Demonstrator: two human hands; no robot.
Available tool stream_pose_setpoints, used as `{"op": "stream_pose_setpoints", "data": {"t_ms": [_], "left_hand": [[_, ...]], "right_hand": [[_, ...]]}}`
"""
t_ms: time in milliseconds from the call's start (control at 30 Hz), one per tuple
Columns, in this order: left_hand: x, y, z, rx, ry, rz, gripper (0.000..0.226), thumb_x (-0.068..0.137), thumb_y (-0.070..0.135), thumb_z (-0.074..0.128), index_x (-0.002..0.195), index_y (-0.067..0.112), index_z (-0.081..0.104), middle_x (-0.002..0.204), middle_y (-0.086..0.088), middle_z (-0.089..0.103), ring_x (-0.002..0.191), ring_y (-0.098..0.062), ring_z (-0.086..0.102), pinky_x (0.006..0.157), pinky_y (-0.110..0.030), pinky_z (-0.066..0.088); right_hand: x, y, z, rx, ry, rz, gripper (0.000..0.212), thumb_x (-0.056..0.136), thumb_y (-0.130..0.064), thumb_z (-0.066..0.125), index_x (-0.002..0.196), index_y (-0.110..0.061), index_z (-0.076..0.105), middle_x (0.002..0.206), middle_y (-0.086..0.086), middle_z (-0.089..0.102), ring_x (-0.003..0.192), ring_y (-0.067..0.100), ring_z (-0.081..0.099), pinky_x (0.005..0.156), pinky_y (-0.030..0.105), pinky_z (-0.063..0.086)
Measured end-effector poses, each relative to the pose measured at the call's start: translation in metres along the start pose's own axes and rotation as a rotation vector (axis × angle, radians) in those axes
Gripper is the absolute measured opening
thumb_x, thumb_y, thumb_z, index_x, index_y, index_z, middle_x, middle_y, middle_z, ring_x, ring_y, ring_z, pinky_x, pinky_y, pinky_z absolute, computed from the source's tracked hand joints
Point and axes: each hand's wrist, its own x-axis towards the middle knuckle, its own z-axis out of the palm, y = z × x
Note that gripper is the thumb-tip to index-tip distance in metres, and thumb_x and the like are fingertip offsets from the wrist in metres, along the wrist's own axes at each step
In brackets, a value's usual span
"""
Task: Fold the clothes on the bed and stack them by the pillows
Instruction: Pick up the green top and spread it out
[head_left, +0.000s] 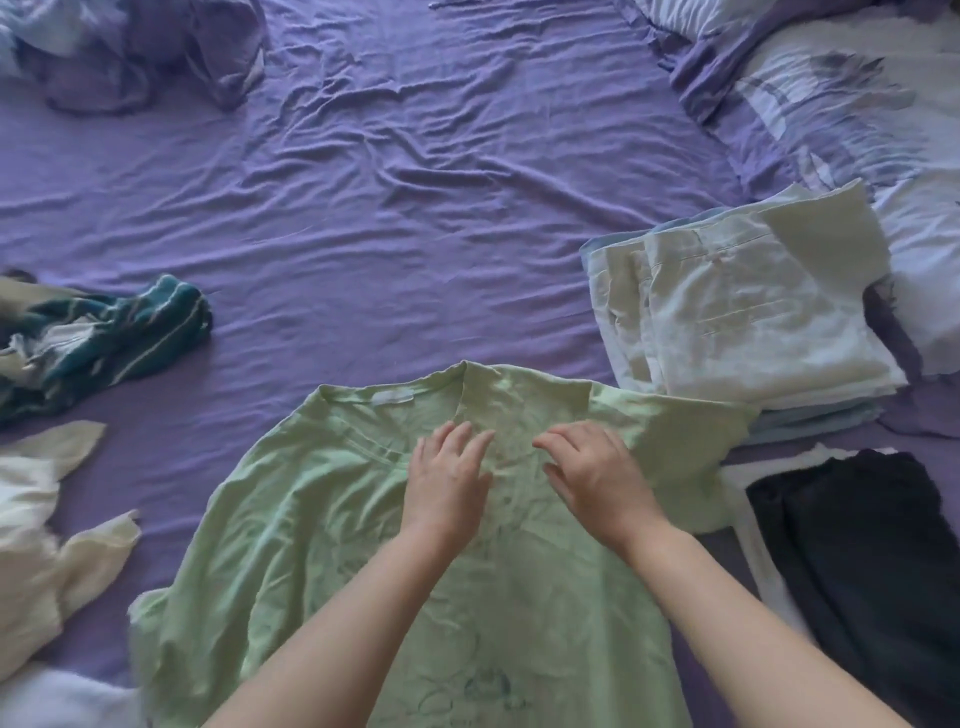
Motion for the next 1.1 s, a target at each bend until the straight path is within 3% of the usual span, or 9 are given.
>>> {"op": "stream_pose_setpoints", "data": {"t_ms": [267, 433, 533, 633, 700, 833, 933, 1000, 1100], "left_hand": [[-0.076, -0.117, -0.005, 0.006, -0.008, -0.155, 0.051, 0.094, 0.027, 0.045, 0.144, 0.031, 0.034, 0.151, -0.001, 0.03, 0.141, -0.019, 0.021, 0.115, -0.037, 0.015], [-0.125, -0.185, -0.017, -0.097, 0.184, -0.356, 0.042, 0.088, 0.015, 0.058, 0.13, 0.018, 0.056, 0.139, -0.014, 0.047, 0.131, -0.033, 0.041, 0.11, -0.046, 0.029], [-0.137, -0.222, -0.021, -0.041, 0.1, -0.533, 0.056, 0.094, 0.032, 0.048, 0.146, 0.024, 0.029, 0.151, -0.006, 0.027, 0.138, -0.023, 0.025, 0.114, -0.038, 0.02], [-0.136, -0.25, -0.024, -0.13, 0.032, -0.629, 0.071, 0.091, 0.041, 0.053, 0.149, 0.021, 0.016, 0.145, -0.003, 0.031, 0.131, -0.022, 0.034, 0.105, -0.037, 0.031], [-0.134, -0.261, -0.027, -0.166, -0.054, -0.615, 0.071, 0.089, 0.045, 0.056, 0.146, 0.022, 0.021, 0.137, -0.003, 0.04, 0.126, -0.022, 0.043, 0.099, -0.038, 0.034], [-0.137, -0.274, -0.039, -0.147, -0.196, -0.528, 0.035, 0.083, 0.054, 0.059, 0.104, 0.027, 0.051, 0.111, 0.003, 0.064, 0.109, -0.022, 0.057, 0.087, -0.037, 0.035], [-0.143, -0.281, -0.055, -0.166, -0.207, -0.444, 0.045, 0.08, 0.059, 0.06, 0.065, 0.022, 0.038, 0.074, 0.007, 0.056, 0.086, -0.022, 0.056, 0.074, -0.035, 0.033], [-0.146, -0.287, -0.067, -0.244, -0.169, -0.412, 0.042, 0.077, 0.06, 0.062, 0.067, 0.024, 0.043, 0.067, 0.009, 0.049, 0.079, -0.019, 0.053, 0.068, -0.033, 0.029], [-0.15, -0.299, -0.09, -0.459, -0.194, -0.348, 0.044, 0.074, 0.056, 0.069, 0.111, 0.035, 0.057, 0.098, 0.014, 0.064, 0.1, -0.012, 0.058, 0.083, -0.033, 0.043]], "right_hand": [[0.026, -0.108, 0.074, 0.053, -0.144, -0.155, 0.041, 0.048, -0.007, 0.087, 0.086, -0.009, 0.073, 0.089, 0.006, 0.07, 0.078, 0.027, 0.068, 0.065, 0.035, 0.055], [0.055, -0.184, 0.105, 0.129, -0.18, -0.324, 0.034, 0.053, -0.003, 0.085, 0.084, -0.007, 0.072, 0.087, 0.008, 0.071, 0.077, 0.028, 0.068, 0.064, 0.036, 0.057], [0.083, -0.223, 0.12, 0.124, -0.229, -0.464, 0.024, 0.069, -0.001, 0.076, 0.091, -0.003, 0.07, 0.096, 0.01, 0.071, 0.091, 0.03, 0.066, 0.069, 0.041, 0.056], [0.112, -0.251, 0.143, 0.016, -0.403, -0.495, 0.04, 0.093, -0.011, 0.049, 0.133, -0.015, 0.047, 0.145, 0.002, 0.041, 0.139, 0.023, 0.03, 0.105, 0.04, 0.035], [0.128, -0.265, 0.155, -0.168, -0.531, -0.512, 0.057, 0.094, -0.008, 0.039, 0.147, -0.023, 0.023, 0.156, -0.003, 0.019, 0.145, 0.019, 0.008, 0.113, 0.041, 0.015], [0.146, -0.277, 0.164, -0.328, -0.478, -0.509, 0.044, 0.092, -0.011, 0.043, 0.134, -0.023, 0.042, 0.127, 0.002, 0.049, 0.126, 0.024, 0.033, 0.113, 0.043, 0.01], [0.158, -0.274, 0.157, -0.279, -0.442, -0.441, 0.024, 0.092, -0.022, 0.049, 0.112, -0.024, 0.061, 0.113, 0.0, 0.056, 0.115, 0.023, 0.04, 0.104, 0.034, 0.019], [0.168, -0.27, 0.149, -0.168, -0.417, -0.346, 0.019, 0.089, -0.021, 0.052, 0.105, -0.018, 0.059, 0.111, 0.004, 0.058, 0.114, 0.025, 0.043, 0.1, 0.033, 0.023], [0.178, -0.27, 0.135, -0.043, -0.404, -0.245, 0.007, 0.087, -0.014, 0.051, 0.093, -0.017, 0.048, 0.098, 0.009, 0.063, 0.101, 0.028, 0.053, 0.095, 0.033, 0.027]]}}
